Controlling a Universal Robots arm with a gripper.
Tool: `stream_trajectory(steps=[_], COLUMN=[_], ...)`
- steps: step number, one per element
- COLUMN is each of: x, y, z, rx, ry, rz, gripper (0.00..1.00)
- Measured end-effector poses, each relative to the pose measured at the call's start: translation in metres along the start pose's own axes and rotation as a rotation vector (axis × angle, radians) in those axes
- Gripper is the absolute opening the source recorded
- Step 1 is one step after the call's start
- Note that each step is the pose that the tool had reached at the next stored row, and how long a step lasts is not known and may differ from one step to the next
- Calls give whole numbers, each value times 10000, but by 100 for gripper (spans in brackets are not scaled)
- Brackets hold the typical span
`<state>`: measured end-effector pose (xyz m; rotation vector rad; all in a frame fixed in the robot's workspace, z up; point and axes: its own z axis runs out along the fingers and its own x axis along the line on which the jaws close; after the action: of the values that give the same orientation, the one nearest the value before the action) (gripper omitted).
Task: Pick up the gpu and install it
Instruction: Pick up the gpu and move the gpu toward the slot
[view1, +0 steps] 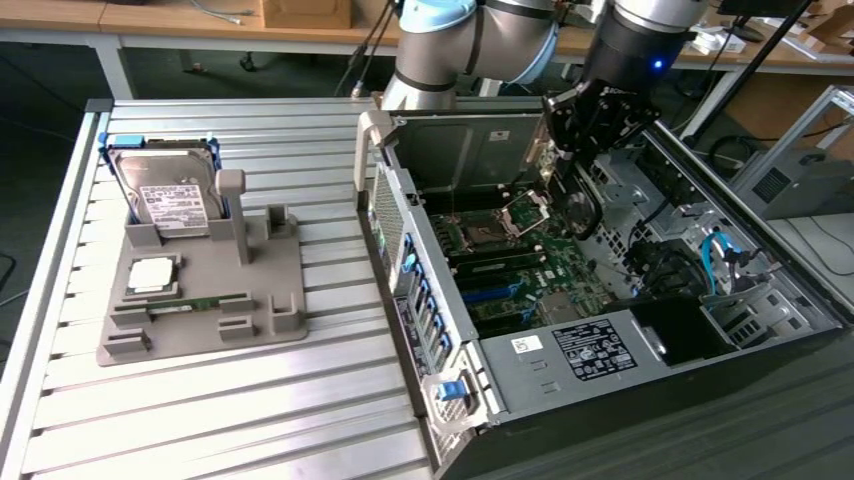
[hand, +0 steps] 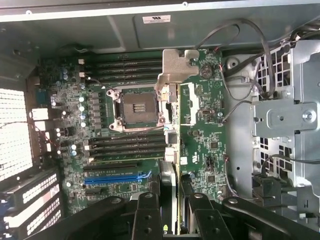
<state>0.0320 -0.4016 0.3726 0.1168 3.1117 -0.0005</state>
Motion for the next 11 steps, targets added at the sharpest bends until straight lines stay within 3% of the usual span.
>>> stream_trajectory(steps=[11], x=[-48], y=[-46], z=[66], rx=[-1], ry=[0], rz=[0], gripper=[27])
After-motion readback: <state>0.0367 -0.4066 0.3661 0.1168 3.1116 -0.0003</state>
